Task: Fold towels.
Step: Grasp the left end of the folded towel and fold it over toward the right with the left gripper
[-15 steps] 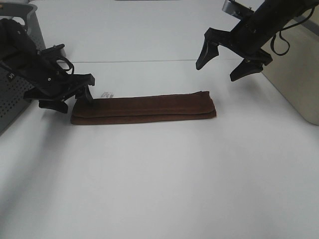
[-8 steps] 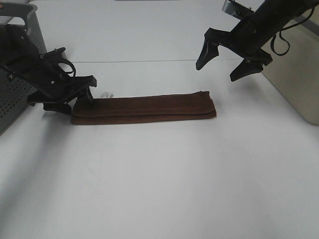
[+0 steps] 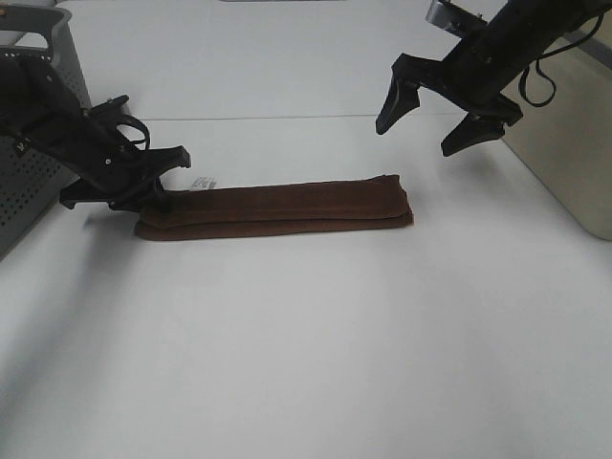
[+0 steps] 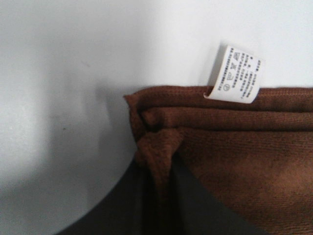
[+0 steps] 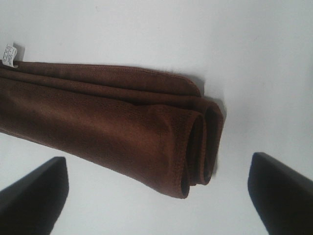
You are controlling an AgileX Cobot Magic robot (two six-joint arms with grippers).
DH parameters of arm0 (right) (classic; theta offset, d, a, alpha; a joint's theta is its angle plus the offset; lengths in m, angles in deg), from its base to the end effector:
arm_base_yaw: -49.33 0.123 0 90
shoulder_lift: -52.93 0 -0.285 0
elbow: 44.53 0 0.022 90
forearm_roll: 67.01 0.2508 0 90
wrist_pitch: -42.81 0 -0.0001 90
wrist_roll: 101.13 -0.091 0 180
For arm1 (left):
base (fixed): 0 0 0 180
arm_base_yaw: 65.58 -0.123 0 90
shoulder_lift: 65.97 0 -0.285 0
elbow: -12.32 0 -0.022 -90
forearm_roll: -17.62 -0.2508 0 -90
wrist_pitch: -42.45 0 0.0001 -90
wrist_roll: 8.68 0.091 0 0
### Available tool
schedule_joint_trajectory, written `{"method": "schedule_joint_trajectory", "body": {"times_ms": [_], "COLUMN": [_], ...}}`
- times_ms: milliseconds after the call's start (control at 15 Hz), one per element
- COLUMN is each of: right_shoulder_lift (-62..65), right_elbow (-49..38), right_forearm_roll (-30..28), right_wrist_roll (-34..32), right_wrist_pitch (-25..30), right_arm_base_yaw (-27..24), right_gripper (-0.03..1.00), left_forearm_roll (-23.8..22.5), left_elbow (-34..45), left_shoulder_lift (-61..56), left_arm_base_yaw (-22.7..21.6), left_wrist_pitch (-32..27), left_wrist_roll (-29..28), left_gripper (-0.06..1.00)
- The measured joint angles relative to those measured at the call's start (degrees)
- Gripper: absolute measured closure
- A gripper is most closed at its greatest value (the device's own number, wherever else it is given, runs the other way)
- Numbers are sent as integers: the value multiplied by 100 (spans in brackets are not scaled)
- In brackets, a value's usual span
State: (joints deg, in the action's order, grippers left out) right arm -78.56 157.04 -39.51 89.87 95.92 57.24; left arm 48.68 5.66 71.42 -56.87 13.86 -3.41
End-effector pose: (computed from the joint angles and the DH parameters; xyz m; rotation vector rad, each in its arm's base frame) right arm 0.4523 0.0968 0.1924 -0.1331 2.7776 0.5897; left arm 0.4417 -0.0904 0.0885 -0.2600 2.7484 -0.4932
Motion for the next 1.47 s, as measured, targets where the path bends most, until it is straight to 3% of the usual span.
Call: {"method": "schedule_joint_trajectory", "body": {"times_ms": [67, 267, 467, 600, 733, 933, 1200, 1333, 1467], "right_shoulder_lift": [0, 0, 0, 0, 0, 6, 11, 17, 17], "right_elbow": [0, 0, 0, 0, 0, 0, 0, 0, 0], "right_forearm_roll": [0, 0, 0, 0, 6, 6, 6, 11, 11], "right_wrist_roll": [0, 0, 0, 0, 0, 0, 0, -6, -6], "right_wrist_pitch": [0, 0, 6, 52, 109, 315, 481, 498, 510], "right_arm_base_yaw": [0, 0, 0, 0, 0, 0, 0, 0, 0], "right_gripper": [4, 4, 4, 4, 4, 4, 4, 4, 4], "left_forearm_roll": [0, -281, -1553, -1696, -1461, -785, 487, 739, 940], "left_elbow": [0, -178, -1049, -1633, -2097, -2412, -2452, -2504, -2544], "left_shoulder_lift": [0, 6, -109, -223, -229, -229, 143, 355, 539], "left_arm_base_yaw": [0, 0, 0, 0, 143, 596, 1387, 1576, 1811], "left_wrist_pitch": [0, -264, -1490, -2143, -2567, -2487, -1409, -1066, -625], "left_wrist_roll": [0, 0, -693, -894, -922, -934, -940, -940, -951], "left_gripper": [90, 90, 90, 90, 90, 90, 90, 89, 80]}}
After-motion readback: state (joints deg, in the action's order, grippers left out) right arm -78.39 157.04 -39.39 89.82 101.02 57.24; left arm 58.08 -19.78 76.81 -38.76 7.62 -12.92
